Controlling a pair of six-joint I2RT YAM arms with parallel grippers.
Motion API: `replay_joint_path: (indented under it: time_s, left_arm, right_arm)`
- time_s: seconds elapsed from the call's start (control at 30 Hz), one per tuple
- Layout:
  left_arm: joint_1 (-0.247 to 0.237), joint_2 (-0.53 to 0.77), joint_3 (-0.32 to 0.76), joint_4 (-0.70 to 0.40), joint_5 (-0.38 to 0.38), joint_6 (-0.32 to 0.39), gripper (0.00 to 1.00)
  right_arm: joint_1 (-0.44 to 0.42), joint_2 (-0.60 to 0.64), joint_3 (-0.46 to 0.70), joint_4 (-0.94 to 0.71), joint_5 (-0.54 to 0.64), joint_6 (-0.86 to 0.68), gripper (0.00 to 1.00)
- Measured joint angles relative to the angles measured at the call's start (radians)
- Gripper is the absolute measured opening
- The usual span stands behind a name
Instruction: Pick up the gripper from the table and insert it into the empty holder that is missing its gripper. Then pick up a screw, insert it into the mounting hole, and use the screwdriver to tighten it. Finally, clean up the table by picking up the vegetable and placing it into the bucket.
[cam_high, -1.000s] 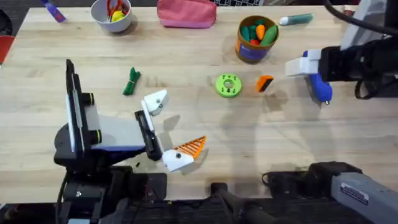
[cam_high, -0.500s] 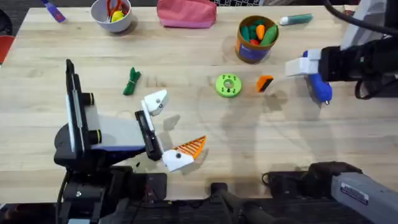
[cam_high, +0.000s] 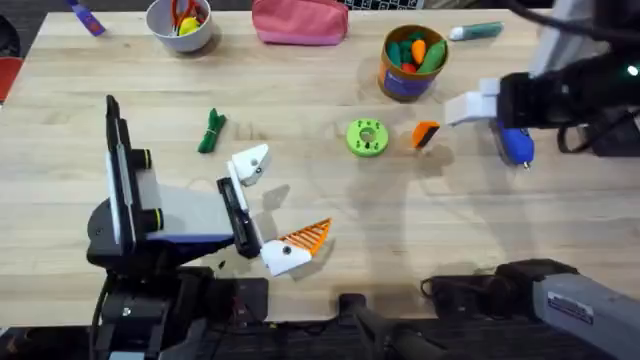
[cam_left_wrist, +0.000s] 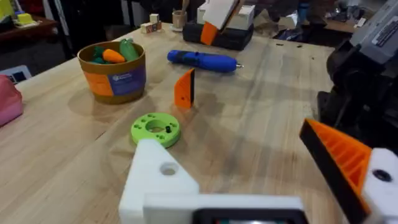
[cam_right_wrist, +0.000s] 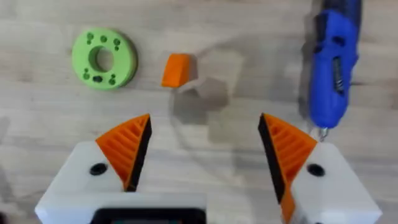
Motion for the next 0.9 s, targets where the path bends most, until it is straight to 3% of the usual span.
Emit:
replay_joint_path:
  time_s: [0.17, 0.33, 0.9]
  left_arm:
    - [0.000, 0.000, 0.000, 0.000, 0.000, 0.000, 0.988]
    - [0.000, 0.000, 0.000, 0.000, 0.000, 0.000, 0.986]
    - [0.000, 0.000, 0.000, 0.000, 0.000, 0.000, 0.987]
  right_arm:
    - [0.066, 0.143, 0.122, -0.104, 0.005, 0.151, 0.994]
    - [0.138, 0.266, 0.202, -0.101, 0.006, 0.225, 0.994]
    - [0.145, 0.535, 0.211, -0.038, 0.006, 0.263, 0.918]
